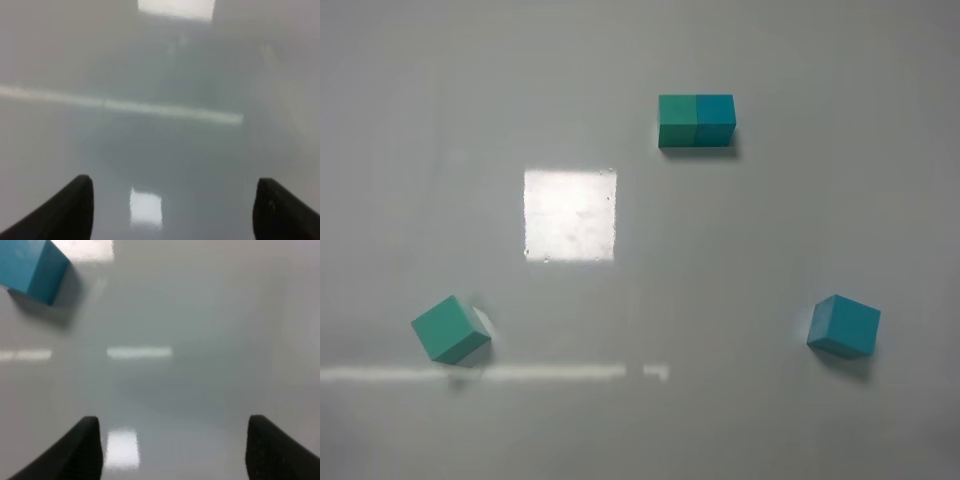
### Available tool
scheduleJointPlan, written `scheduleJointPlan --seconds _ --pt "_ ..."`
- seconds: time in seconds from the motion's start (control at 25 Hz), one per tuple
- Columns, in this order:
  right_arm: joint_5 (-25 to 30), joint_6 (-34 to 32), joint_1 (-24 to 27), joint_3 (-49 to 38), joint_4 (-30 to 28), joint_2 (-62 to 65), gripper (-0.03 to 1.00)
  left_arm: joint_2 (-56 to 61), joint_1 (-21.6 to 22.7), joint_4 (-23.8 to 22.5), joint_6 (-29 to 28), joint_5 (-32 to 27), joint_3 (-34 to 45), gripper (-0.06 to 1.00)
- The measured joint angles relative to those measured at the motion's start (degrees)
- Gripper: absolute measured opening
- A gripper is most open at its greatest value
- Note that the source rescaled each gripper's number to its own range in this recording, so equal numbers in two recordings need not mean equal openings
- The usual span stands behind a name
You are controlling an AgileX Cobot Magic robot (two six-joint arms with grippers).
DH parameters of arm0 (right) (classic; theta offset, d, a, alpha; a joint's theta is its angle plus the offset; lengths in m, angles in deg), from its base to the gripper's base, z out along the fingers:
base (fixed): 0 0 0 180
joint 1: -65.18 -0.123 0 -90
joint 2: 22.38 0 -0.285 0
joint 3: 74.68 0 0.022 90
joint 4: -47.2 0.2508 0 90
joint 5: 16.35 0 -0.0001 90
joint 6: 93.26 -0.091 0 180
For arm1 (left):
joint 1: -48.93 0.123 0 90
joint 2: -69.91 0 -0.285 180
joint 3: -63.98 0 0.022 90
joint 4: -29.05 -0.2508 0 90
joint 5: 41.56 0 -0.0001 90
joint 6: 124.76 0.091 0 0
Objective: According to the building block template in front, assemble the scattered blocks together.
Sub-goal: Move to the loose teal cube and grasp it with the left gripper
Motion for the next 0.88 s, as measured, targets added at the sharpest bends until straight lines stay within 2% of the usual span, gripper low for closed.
scheduleJointPlan --seconds 0.4,0.56,0.72,0.88 --pt "0.0 0.0 0.0 0.0 0.0 0.0 0.54 0.0 0.0 0.05 0.18 0.0 0.0 0.69" --pt "0.0 0.0 0.0 0.0 0.0 0.0 0.54 -0.31 0.0 0.17 2.71 0.25 -1.26 0.69" --pt "0.0 0.0 0.0 0.0 0.0 0.0 0.54 -7.32 0.0 1.42 6.77 2.84 -9.66 0.69" --pt "0.0 0.0 0.0 0.0 0.0 0.0 0.54 -19.48 0.0 7.37 18.82 1.13 -24.17 0.69"
